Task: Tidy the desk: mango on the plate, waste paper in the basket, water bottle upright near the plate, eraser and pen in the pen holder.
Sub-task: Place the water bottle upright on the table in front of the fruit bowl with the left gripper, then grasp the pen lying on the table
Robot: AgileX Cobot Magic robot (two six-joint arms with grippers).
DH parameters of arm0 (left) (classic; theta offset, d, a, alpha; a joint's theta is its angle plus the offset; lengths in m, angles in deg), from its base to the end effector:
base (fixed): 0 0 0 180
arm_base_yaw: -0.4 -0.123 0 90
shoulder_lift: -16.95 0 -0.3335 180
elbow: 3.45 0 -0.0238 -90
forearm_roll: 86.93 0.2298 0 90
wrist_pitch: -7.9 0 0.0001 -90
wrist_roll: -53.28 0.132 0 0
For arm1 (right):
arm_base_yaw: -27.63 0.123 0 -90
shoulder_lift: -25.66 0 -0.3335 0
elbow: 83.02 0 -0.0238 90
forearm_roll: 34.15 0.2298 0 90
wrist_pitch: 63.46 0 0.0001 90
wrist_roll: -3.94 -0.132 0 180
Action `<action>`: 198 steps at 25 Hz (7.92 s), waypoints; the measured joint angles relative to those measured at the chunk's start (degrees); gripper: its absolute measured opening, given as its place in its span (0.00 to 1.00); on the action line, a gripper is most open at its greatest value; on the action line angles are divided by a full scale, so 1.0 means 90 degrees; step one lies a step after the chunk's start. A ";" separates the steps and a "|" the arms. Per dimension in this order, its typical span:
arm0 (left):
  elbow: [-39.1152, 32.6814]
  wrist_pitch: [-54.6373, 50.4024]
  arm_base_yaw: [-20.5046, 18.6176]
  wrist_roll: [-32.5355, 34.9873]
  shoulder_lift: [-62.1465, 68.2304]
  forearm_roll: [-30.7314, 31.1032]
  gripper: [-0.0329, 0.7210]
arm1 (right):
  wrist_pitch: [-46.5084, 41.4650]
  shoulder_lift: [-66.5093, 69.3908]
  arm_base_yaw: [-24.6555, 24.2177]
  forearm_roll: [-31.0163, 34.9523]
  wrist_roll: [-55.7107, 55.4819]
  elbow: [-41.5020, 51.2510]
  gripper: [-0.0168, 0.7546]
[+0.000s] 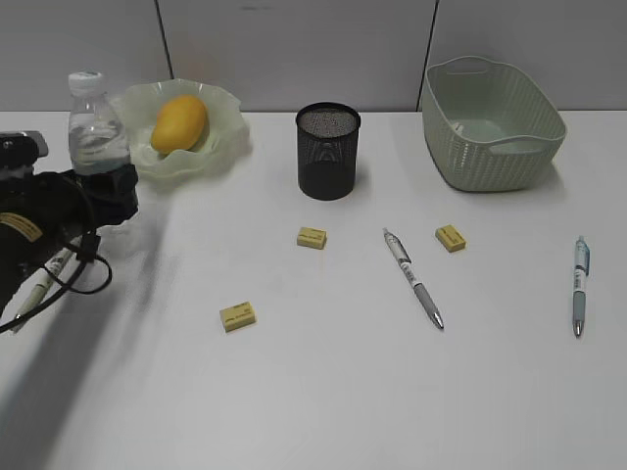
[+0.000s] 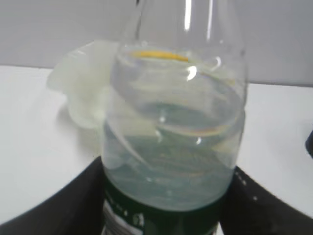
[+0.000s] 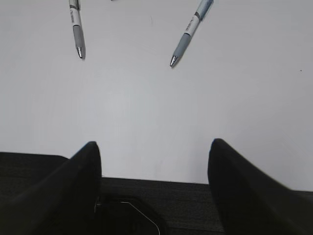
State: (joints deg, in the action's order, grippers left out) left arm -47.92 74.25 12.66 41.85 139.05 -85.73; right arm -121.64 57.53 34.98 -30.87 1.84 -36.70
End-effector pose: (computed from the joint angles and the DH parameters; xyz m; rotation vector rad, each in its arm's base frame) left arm 0.3743 -0.0839 0.1640 0.0342 1.7592 -0.3123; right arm 0.0268 0.0099 0.2740 -0.0964 2.3814 0.1507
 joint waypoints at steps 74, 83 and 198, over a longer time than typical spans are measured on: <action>0.0242 0.0133 -0.0146 0.0047 0.0777 0.0305 0.84 | 0.0023 0.0000 0.0000 0.0006 0.0000 0.0000 0.72; -0.0595 -0.0186 -0.0146 0.0047 0.0047 0.0413 0.84 | 0.0035 0.0000 0.0000 0.0006 0.0000 0.0000 0.72; -0.0263 -1.3925 0.0552 0.0847 -1.0771 -0.0583 0.68 | 0.1462 0.9224 -0.0574 -0.0531 -0.1225 -0.3719 0.65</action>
State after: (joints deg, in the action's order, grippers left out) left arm -50.29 -51.07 17.63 49.47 42.11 -90.98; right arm -108.48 140.54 29.81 -35.65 -9.18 -70.16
